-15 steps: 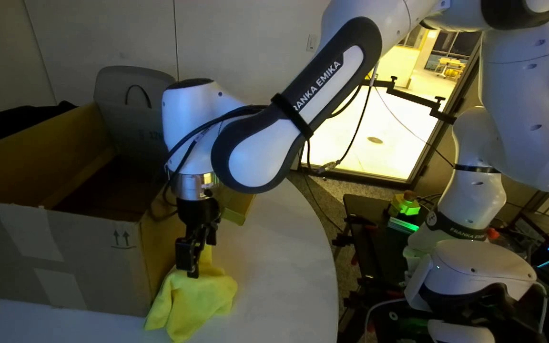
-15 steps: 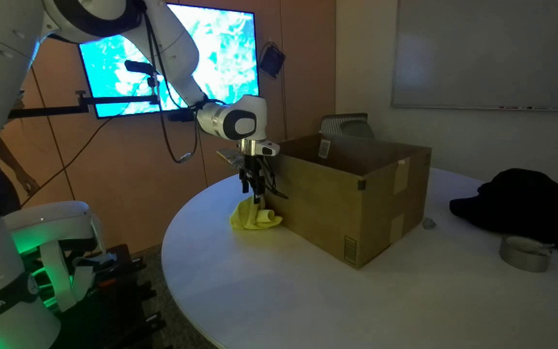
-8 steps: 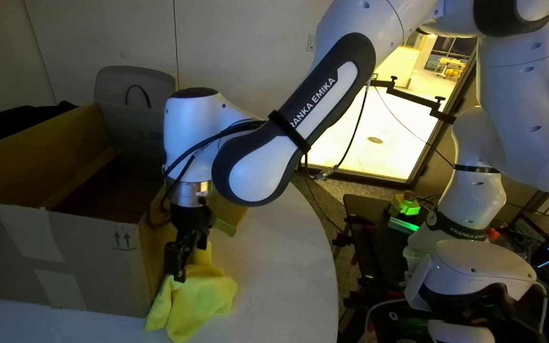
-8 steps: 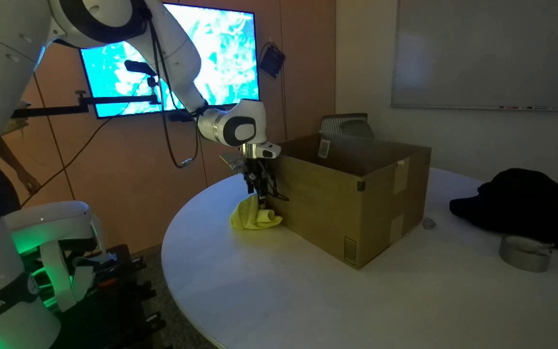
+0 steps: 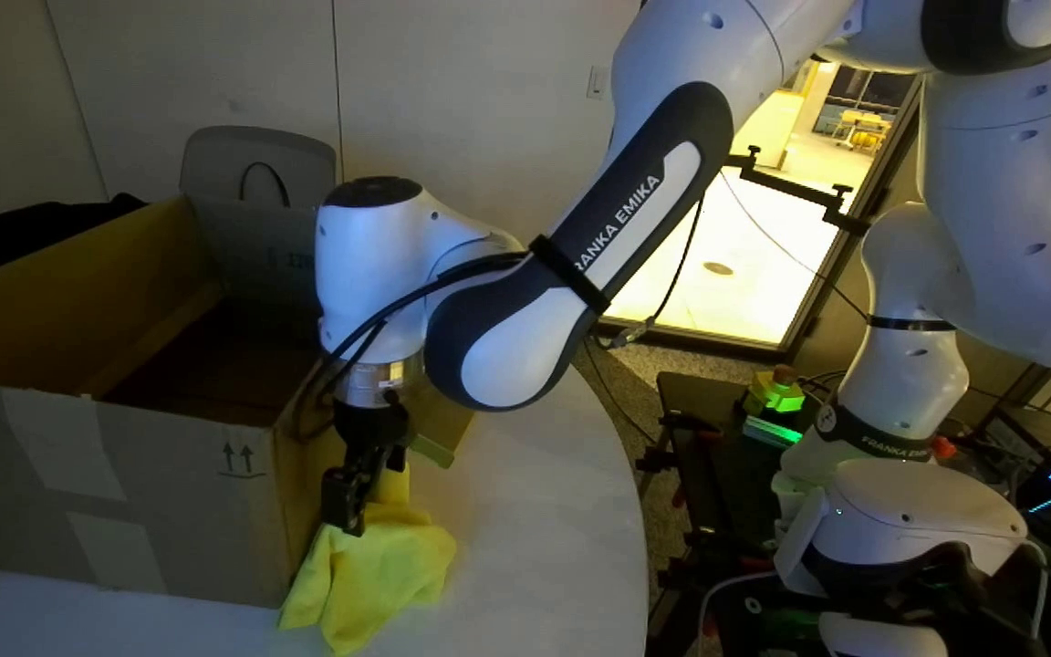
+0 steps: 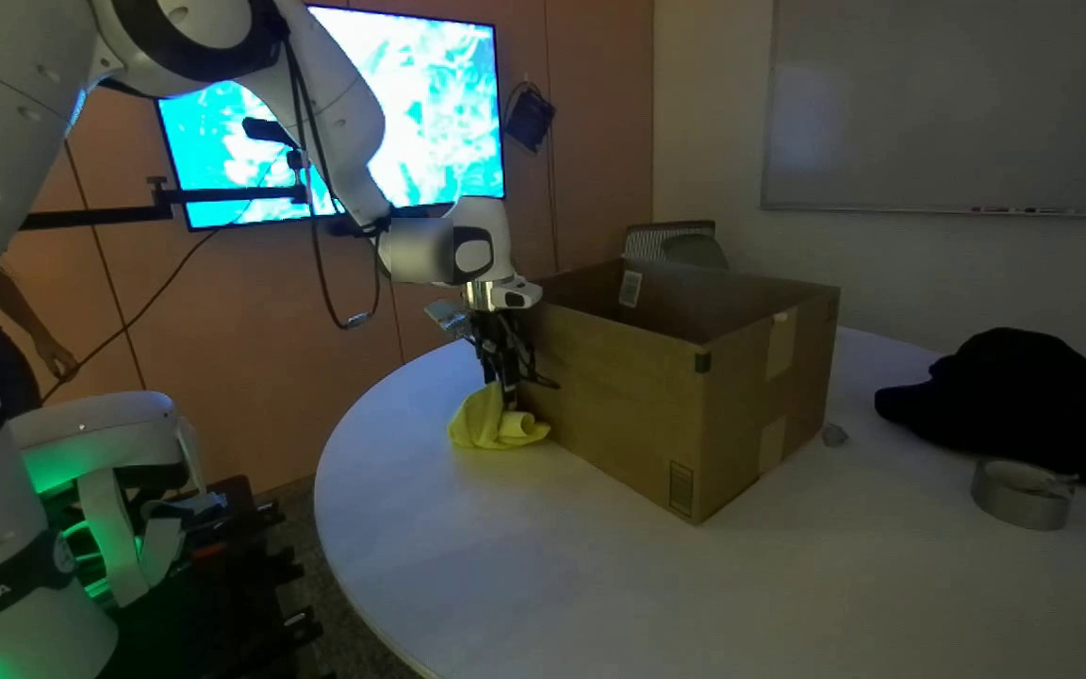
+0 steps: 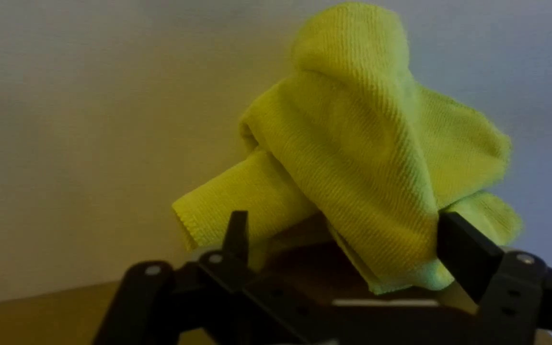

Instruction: Put the marker on the towel and wrap it, then put the towel in the box

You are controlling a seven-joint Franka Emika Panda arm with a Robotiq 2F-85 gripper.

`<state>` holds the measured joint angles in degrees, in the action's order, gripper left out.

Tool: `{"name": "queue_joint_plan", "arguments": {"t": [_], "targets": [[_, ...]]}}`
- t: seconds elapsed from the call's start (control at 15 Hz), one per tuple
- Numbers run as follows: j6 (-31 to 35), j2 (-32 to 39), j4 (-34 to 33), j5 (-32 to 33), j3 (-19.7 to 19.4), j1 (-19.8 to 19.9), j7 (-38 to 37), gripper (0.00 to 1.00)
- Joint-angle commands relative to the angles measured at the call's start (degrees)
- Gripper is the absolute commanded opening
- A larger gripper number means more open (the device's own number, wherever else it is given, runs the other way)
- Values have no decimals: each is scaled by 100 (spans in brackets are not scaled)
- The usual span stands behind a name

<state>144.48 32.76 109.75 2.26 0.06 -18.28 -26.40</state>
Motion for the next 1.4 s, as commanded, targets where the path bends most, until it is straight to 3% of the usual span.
{"name": "queue_joint_plan", "arguments": {"t": [0.0, 0.2, 0.6, 1.0, 1.33], "targets": [[91, -401, 549, 552, -414, -497, -792, 100], [26, -742, 974, 903, -488, -743, -1341, 100], [360, -1036, 1458, 1116, -172, -776, -1934, 100], [1451, -519, 1385, 1046, -178, -750, -2128, 100], [2014, 50, 1276, 1066, -563, -1009, -2135, 100]]}}
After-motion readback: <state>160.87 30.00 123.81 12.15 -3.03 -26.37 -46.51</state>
